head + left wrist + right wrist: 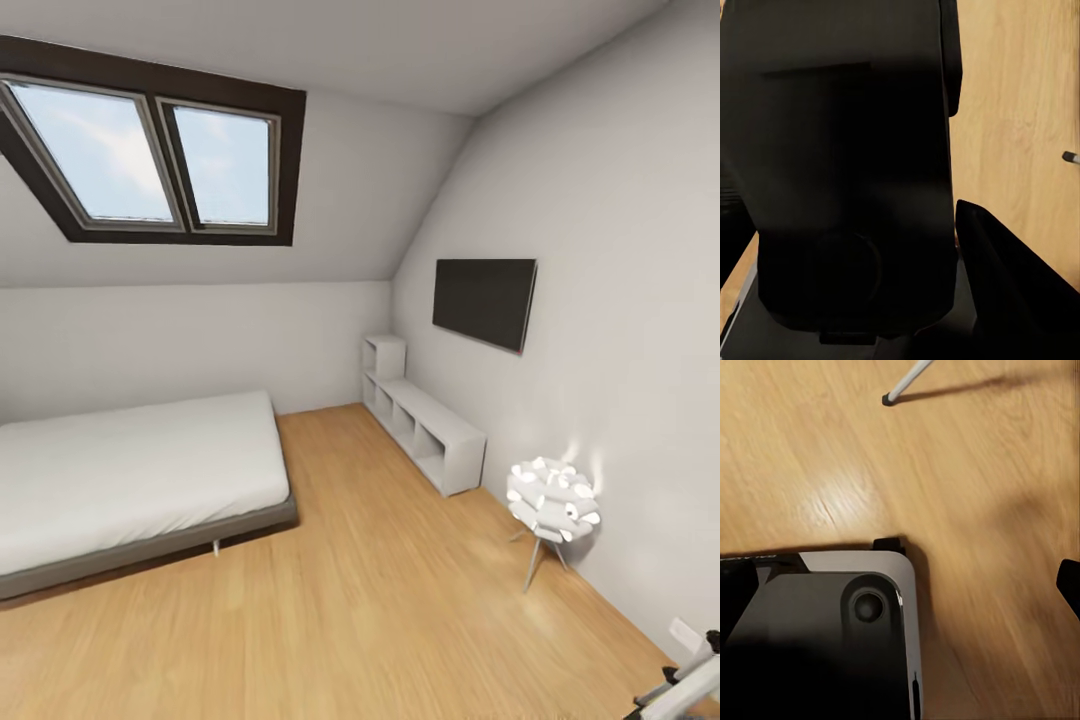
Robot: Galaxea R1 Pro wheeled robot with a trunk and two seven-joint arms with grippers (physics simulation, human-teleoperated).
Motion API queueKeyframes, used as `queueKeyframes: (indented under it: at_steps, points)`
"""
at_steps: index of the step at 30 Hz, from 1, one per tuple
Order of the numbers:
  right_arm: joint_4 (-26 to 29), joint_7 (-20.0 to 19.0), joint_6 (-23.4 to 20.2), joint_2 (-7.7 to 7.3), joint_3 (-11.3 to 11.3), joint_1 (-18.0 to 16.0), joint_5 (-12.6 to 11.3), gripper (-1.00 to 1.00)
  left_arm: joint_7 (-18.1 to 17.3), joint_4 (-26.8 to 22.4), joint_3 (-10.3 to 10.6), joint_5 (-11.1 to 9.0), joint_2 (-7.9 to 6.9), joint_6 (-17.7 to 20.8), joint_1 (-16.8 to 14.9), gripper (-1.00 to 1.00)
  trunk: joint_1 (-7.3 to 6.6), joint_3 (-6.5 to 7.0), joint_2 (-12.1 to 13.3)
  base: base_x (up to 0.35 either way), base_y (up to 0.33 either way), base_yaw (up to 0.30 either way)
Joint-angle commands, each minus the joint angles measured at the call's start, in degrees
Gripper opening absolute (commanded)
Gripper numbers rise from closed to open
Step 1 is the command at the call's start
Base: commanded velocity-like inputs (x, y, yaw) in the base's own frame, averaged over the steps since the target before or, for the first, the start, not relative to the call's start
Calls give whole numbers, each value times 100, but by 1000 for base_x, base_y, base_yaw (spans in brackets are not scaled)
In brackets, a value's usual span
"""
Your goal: Attach the digital camera to the camera tripod in the bedroom.
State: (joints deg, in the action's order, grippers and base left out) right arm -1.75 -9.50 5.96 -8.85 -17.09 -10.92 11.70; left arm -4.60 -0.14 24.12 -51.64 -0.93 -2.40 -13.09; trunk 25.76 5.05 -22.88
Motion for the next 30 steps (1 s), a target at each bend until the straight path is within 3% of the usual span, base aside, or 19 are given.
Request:
queueKeyframes:
  at_steps: [1,30]
  points:
    - [-19,-9,32,-3,-49,-6,53,100,-24,5,49,-48,0,-15,-1,-100,2,-2,-4,0,0,-299]
    - [-19,-8,37,6,-49,-6,52,100,-15,5,41,-83,-21,-22,-1,-100,2,-2,-4,0,0,-299]
